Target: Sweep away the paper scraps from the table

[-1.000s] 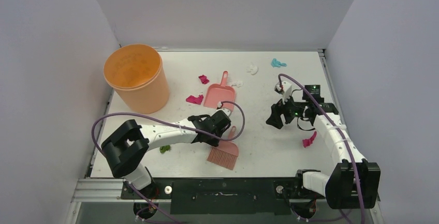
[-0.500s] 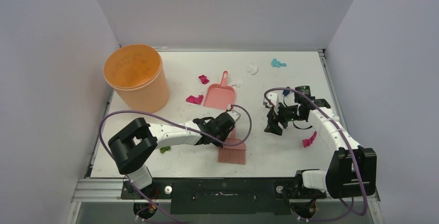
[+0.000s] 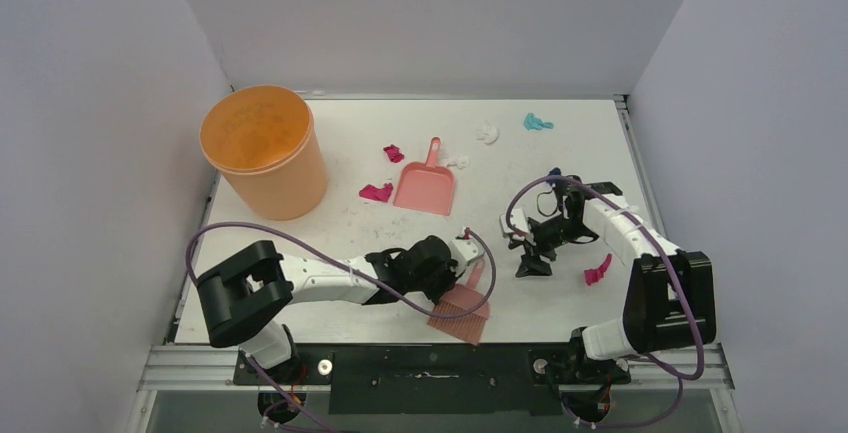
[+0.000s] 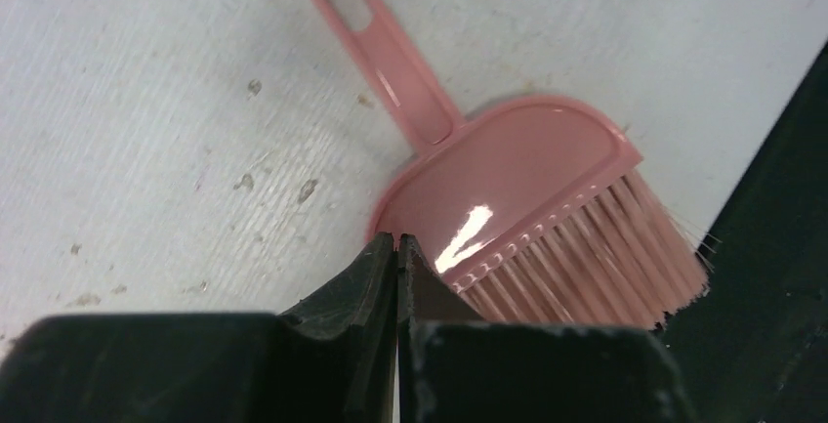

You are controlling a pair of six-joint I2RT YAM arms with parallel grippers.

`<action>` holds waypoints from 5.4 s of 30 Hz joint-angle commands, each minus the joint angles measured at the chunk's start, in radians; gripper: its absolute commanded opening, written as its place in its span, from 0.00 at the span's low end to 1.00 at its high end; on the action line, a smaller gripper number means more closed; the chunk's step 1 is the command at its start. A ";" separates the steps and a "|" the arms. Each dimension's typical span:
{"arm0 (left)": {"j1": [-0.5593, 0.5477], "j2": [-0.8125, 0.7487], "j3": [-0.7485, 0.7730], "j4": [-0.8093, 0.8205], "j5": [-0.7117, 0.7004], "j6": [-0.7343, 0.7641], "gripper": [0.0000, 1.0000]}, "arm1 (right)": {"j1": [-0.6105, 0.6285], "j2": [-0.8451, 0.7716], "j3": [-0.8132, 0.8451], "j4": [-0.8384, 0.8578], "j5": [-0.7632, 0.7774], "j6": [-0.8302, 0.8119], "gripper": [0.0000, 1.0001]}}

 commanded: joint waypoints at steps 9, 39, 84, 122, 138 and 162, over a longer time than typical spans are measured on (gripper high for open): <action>-0.029 -0.275 0.014 -0.034 -0.177 -0.186 0.31 | 0.048 -0.064 -0.012 0.072 0.005 -0.018 0.66; -0.021 -0.815 -0.265 -0.317 -0.354 -0.793 0.52 | 0.499 0.260 0.103 0.275 0.369 0.200 0.58; 0.141 -0.164 -0.106 0.278 0.084 -0.346 0.60 | 0.541 -0.368 -0.335 0.494 0.441 0.404 0.05; 0.228 0.044 -0.317 0.931 0.570 -0.578 0.00 | 0.455 -0.440 -0.238 0.439 0.305 0.683 0.69; 0.113 -0.508 -0.406 0.580 0.313 -0.395 0.00 | 0.137 -0.219 0.148 -0.057 -0.182 0.675 0.88; 0.132 -0.580 -0.476 0.765 0.181 -0.480 0.00 | 0.098 -0.065 0.252 -0.193 -0.448 0.565 0.66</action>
